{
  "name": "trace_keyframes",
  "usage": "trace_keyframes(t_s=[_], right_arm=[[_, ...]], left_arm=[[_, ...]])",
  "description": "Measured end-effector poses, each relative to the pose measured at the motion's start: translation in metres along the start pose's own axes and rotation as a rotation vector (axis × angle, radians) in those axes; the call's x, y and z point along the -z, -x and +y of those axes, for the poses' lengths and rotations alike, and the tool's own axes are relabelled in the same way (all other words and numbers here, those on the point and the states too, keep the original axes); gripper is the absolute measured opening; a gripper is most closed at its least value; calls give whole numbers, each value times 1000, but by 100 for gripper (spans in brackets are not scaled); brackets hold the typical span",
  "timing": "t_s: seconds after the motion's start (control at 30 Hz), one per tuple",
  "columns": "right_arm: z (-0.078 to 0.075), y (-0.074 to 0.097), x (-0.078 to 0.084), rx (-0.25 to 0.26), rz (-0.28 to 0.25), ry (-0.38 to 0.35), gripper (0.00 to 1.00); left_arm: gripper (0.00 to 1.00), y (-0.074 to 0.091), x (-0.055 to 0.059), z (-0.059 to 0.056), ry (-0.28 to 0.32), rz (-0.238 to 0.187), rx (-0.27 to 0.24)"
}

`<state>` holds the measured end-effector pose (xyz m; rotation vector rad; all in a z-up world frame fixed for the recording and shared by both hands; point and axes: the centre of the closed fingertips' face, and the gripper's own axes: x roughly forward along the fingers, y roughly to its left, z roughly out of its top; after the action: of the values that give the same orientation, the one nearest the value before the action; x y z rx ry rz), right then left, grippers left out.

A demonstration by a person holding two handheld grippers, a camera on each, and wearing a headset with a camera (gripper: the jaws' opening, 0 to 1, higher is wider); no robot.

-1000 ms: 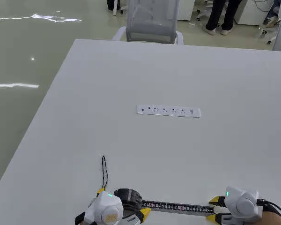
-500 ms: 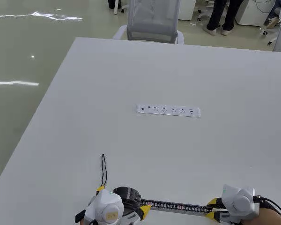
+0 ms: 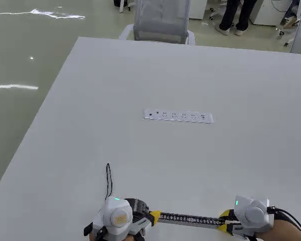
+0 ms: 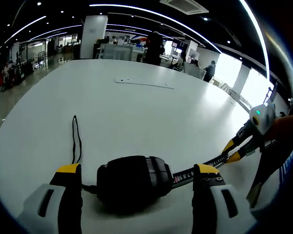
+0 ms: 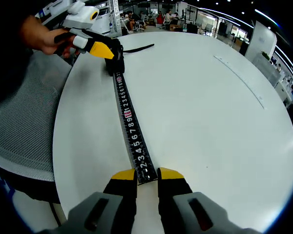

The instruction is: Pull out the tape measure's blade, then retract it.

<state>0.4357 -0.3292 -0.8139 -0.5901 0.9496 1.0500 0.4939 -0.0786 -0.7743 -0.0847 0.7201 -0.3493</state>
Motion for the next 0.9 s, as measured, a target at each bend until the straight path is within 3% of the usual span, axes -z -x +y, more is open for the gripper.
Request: trace_keyframes(t_s=[0.23, 0.43, 0.6, 0.9], right_arm=[[-1, -1, 1, 5, 4, -5, 14], [0, 0, 0, 6, 6, -9, 14], [1, 1, -1, 9, 7, -12, 14], [0, 0, 0, 8, 9, -14, 14]], left_arm=[[90, -8, 5, 6, 1, 23, -25], [85, -9, 9, 0, -70, 29, -19], [75, -11, 13, 5, -63, 49, -39], [70, -13, 14, 2, -69, 50, -30]])
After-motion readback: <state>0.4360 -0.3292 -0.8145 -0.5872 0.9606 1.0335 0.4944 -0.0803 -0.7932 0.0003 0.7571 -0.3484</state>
